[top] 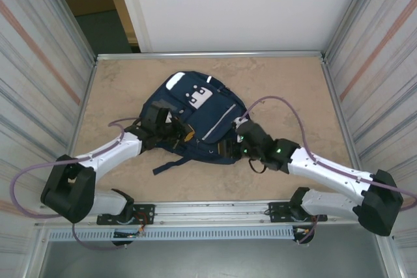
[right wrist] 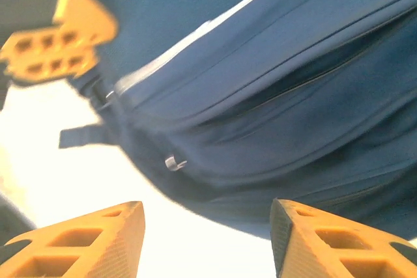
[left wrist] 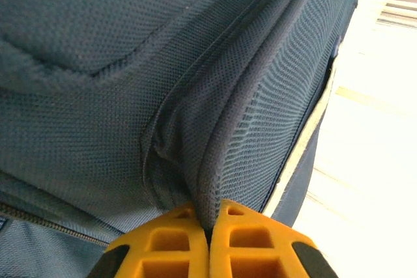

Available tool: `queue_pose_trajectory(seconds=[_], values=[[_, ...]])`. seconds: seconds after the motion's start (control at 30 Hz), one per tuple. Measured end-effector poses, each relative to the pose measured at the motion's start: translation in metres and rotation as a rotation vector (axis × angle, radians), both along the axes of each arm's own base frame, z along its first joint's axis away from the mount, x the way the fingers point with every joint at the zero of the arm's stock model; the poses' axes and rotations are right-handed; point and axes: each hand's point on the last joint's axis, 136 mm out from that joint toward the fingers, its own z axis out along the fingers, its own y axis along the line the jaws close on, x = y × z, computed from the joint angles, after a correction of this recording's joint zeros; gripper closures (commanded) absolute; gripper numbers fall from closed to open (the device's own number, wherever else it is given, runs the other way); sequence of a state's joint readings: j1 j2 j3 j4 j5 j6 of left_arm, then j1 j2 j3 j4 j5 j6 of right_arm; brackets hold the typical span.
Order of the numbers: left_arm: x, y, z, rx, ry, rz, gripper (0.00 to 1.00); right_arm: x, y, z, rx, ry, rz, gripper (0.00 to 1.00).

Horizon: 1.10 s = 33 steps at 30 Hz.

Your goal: Pack the student bag

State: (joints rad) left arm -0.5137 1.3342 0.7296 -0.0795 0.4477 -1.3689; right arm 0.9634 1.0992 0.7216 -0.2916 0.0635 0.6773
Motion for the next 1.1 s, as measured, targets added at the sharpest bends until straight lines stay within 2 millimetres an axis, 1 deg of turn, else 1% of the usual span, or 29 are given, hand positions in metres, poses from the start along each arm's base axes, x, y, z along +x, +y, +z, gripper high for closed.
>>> queue_pose_trajectory(seconds=[0.07,0.1,0.23,0.33,0.43,0.53,0.67,0.77,0.83,0.93,1.1], values=[[0.002,-0.004,0.004,-0.008,-0.002,-0.002,1.0,-0.008,0.017,-0.001,-0.009,-0.022,0.035,0.46],[0.003,-0.006,0.005,-0.011,-0.002,-0.002,1.0,-0.007,0.024,-0.004,-0.027,-0.024,0.04,0.46],[0.007,-0.01,0.008,-0.026,0.004,0.008,1.0,0.012,0.043,-0.012,-0.063,-0.031,-0.009,0.46],[0.009,-0.016,0.007,-0.046,0.016,0.019,1.0,0.018,0.051,-0.02,-0.064,-0.025,-0.026,0.46],[0.009,-0.023,0.005,-0.058,0.019,0.017,1.0,0.024,0.061,-0.026,-0.083,-0.01,-0.03,0.52],[0.008,-0.028,0.003,-0.059,0.02,0.009,1.0,0.03,0.073,-0.026,-0.086,-0.012,-0.035,0.54],[0.009,-0.034,0.002,-0.07,0.016,0.0,1.0,0.034,0.072,-0.034,-0.121,-0.037,-0.08,0.49],[0.007,-0.038,0.003,-0.064,0.002,-0.003,1.0,0.043,0.063,-0.043,-0.177,-0.065,-0.144,0.45],[0.006,-0.04,0.003,-0.06,-0.002,-0.007,1.0,0.047,0.058,-0.045,-0.198,-0.079,-0.184,0.46],[0.006,-0.04,0.004,-0.056,-0.012,-0.005,1.0,0.049,0.055,-0.044,-0.201,-0.089,-0.214,0.48],[0.006,-0.04,0.003,-0.037,-0.024,-0.001,1.0,0.053,0.051,-0.048,-0.222,-0.097,-0.247,0.6]])
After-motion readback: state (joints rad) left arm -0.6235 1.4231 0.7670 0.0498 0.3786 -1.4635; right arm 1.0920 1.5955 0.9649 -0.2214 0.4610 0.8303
